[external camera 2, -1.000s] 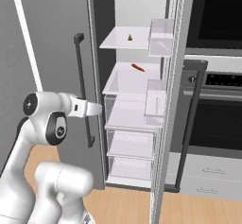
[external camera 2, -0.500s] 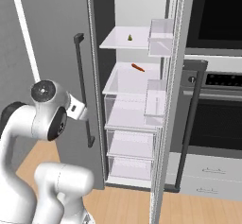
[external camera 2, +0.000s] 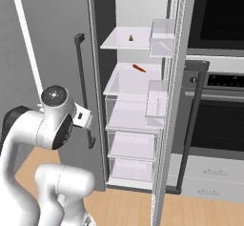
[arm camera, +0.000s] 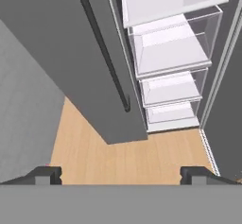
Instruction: Grab a lemon wedge from the fridge and one ice cube from the ice bowl, and put them in the glass of lemonade.
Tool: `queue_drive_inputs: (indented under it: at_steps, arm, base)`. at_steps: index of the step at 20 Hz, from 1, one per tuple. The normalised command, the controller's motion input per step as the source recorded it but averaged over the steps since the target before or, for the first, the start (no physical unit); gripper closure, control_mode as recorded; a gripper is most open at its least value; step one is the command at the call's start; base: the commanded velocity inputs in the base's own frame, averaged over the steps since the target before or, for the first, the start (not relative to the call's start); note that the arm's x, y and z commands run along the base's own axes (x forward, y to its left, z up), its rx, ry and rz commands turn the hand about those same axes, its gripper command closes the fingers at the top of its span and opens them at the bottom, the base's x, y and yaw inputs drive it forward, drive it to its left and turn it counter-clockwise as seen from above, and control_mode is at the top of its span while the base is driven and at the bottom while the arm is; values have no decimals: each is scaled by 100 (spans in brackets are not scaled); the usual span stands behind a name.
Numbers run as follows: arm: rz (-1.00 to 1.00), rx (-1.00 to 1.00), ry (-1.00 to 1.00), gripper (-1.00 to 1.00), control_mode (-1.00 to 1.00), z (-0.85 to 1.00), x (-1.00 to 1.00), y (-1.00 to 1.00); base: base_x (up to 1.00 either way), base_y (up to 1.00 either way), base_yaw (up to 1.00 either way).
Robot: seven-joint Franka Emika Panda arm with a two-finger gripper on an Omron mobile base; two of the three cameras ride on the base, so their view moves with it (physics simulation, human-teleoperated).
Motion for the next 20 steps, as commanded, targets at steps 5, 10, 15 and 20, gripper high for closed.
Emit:
queue_drive_inputs:
  at_steps: [5, 10, 15, 20]
  arm:
    - [0, -19, 0, -100, -100, -8, -4, 8]
    - [0, -17, 0, -100, -100, -6, 0, 17]
    - [0, -6, 0, -100, -100, 0, 0, 6]
    - [0, 0, 0, -100, -100, 0, 0, -25]
  base:
    - [0, 0, 0]
    - [0, 0, 0]
    - [0, 0, 0]
    - [0, 0, 0]
